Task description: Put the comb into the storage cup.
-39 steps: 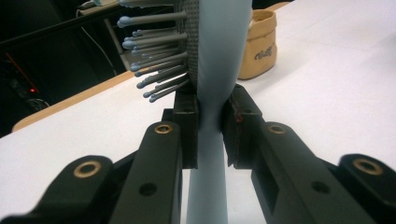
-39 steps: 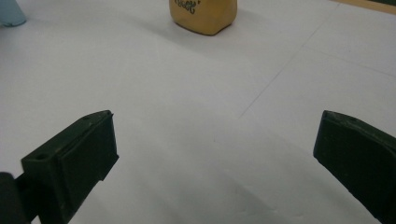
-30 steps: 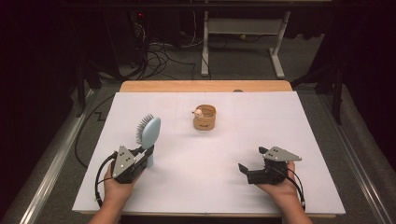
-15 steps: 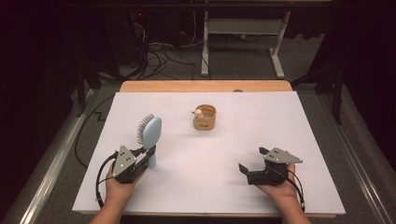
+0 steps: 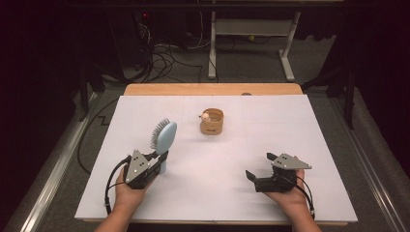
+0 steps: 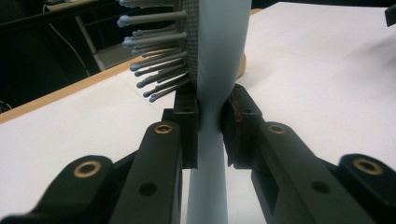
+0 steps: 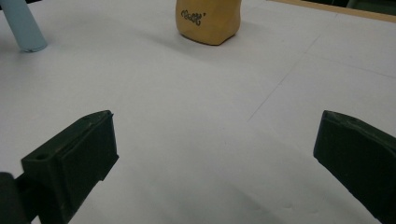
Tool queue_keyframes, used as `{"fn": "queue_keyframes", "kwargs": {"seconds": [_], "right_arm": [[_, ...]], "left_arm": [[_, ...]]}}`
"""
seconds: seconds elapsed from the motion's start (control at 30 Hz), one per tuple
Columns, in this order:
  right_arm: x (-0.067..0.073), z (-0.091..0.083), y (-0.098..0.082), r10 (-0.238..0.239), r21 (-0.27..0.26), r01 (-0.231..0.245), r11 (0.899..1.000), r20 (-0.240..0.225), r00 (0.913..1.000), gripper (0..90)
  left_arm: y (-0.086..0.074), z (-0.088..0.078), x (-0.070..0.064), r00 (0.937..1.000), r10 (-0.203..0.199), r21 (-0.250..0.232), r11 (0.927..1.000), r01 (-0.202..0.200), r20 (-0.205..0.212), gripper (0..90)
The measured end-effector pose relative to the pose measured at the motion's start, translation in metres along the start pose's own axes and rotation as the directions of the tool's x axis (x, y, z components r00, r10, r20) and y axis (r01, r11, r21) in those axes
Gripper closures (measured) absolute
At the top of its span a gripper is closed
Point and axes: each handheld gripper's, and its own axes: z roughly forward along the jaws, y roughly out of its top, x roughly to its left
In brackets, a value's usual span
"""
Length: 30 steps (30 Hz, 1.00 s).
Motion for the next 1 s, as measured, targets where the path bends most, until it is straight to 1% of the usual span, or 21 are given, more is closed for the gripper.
{"fn": "queue_keyframes", "kwargs": {"seconds": [0.17, 0.4, 0.6, 0.8, 0.93, 1.0], "right_arm": [[0.0, 0.0, 0.0, -0.003, -0.006, 0.003, 1.0, -0.003, 1.0, 0.1], [0.0, -0.002, 0.001, -0.001, -0.019, 0.0, 1.0, -0.002, 1.0, 0.1], [0.0, -0.002, 0.002, 0.001, -0.023, -0.001, 1.0, -0.006, 1.0, 0.1], [0.001, -0.002, 0.002, -0.004, -0.024, 0.004, 1.0, -0.006, 1.0, 0.1], [0.001, 0.0, 0.002, -0.004, -0.021, 0.003, 1.0, -0.01, 0.9999, 0.0], [0.001, 0.0, 0.002, -0.003, -0.021, 0.002, 1.0, -0.012, 0.9999, 0.1]], "left_arm": [[0.009, 0.006, -0.006, 0.9999, -0.003, -0.028, 0.9996, 0.003, 0.015, 77.7], [0.021, 0.015, -0.019, 0.9992, 0.014, -0.057, 0.9983, -0.011, 0.039, 77.7], [0.027, 0.023, -0.028, 0.9979, 0.027, -0.063, 0.9978, -0.023, 0.059, 77.7], [0.031, 0.031, -0.036, 0.9965, 0.026, -0.069, 0.9974, -0.021, 0.08, 77.7], [0.033, 0.036, -0.041, 0.9962, 0.033, -0.071, 0.9971, -0.028, 0.08, 77.7], [0.034, 0.039, -0.043, 0.9962, 0.029, -0.067, 0.9975, -0.024, 0.083, 77.7]]}}
